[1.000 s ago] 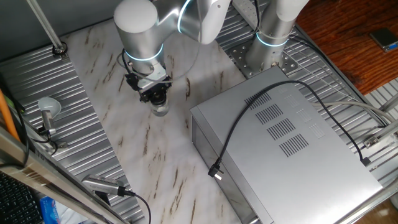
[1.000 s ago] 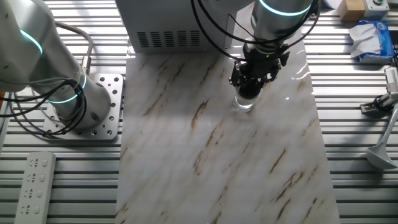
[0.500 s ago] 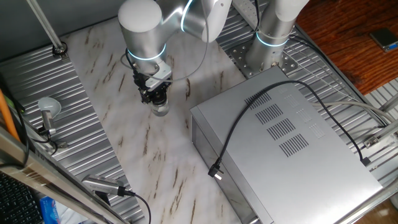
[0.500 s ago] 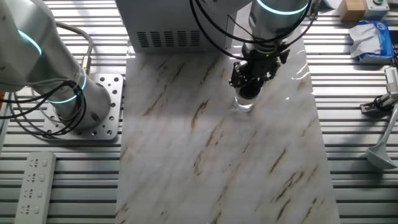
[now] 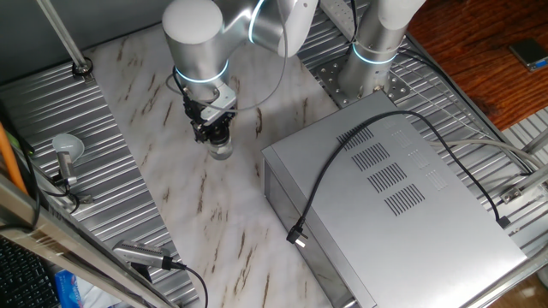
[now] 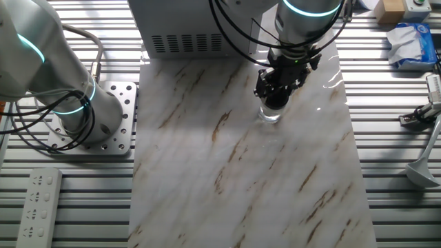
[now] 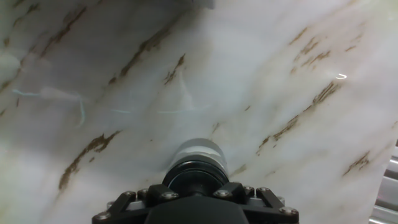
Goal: Unscrew the lid from the jar
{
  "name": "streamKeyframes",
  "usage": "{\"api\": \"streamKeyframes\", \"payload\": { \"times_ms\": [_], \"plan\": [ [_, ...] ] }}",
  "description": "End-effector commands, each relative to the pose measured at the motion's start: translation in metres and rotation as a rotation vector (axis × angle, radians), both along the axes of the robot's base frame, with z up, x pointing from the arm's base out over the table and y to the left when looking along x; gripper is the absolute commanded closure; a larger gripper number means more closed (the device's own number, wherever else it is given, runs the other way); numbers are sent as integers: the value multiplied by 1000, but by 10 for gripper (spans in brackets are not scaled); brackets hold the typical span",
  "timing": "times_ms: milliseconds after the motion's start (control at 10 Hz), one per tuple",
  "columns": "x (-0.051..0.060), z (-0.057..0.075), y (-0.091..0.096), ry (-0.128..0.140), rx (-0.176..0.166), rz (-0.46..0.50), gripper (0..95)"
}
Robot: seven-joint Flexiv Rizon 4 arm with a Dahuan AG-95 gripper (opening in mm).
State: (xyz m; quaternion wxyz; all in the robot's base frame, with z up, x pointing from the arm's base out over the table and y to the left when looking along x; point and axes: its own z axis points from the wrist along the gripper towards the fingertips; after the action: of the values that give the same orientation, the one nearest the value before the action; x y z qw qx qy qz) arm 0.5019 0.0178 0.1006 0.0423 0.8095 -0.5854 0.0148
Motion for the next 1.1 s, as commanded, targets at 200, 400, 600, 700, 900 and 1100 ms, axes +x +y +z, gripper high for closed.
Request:
{"api": "streamKeyframes", "payload": {
  "times_ms": [200,400,600,700,900,1100],
  "plan": [
    [0,0,0,3,-2,6,380],
    [0,0,0,7,-2,12,380],
    [0,0,0,6,-1,18,380],
    [0,0,0,6,-2,22,190],
    [0,-1,0,8,0,25,190],
    [0,-1,0,9,0,27,190]
  ]
}}
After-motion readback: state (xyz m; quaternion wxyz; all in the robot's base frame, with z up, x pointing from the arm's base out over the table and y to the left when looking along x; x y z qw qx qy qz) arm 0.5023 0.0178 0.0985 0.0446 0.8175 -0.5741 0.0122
